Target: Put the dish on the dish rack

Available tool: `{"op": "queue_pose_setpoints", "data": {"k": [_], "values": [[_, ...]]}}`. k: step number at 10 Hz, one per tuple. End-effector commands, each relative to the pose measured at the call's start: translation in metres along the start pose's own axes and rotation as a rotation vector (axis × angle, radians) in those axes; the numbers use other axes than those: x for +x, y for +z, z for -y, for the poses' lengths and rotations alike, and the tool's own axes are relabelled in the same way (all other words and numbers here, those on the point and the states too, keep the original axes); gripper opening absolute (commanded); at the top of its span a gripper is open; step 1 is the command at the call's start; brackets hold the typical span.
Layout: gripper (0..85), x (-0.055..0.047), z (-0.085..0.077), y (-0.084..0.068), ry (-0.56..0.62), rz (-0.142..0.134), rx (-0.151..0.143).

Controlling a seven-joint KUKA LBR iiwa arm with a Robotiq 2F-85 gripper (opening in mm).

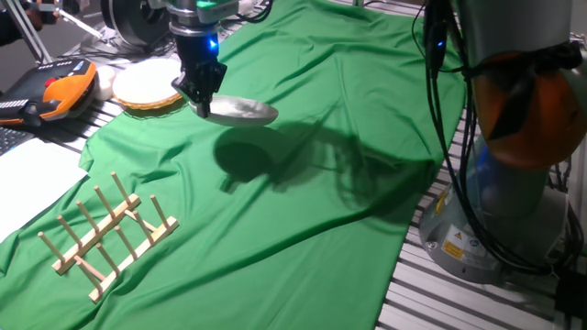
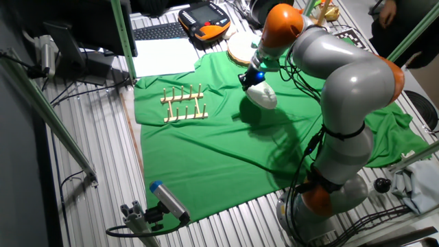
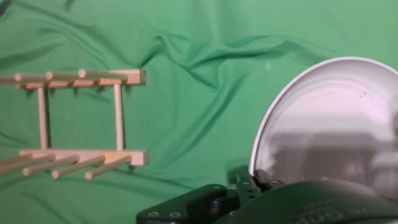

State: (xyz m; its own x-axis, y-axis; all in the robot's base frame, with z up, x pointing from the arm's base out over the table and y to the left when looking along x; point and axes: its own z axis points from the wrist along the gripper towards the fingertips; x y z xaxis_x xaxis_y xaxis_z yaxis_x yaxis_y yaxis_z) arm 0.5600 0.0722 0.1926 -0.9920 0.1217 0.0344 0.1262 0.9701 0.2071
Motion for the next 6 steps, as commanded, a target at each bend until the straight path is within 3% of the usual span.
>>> {"op": "queue_pose_setpoints", "data": {"k": [1,4,6], "values": [[0.0,-0.0001,0.0,-0.0001,0.0,-0.01,-0.011],[0.0,-0.0001,0.0,-0.0001,-0.007,-0.011,-0.013],[0.0,-0.0001,0.0,-0.0001,-0.01,-0.026,-0.011]]}}
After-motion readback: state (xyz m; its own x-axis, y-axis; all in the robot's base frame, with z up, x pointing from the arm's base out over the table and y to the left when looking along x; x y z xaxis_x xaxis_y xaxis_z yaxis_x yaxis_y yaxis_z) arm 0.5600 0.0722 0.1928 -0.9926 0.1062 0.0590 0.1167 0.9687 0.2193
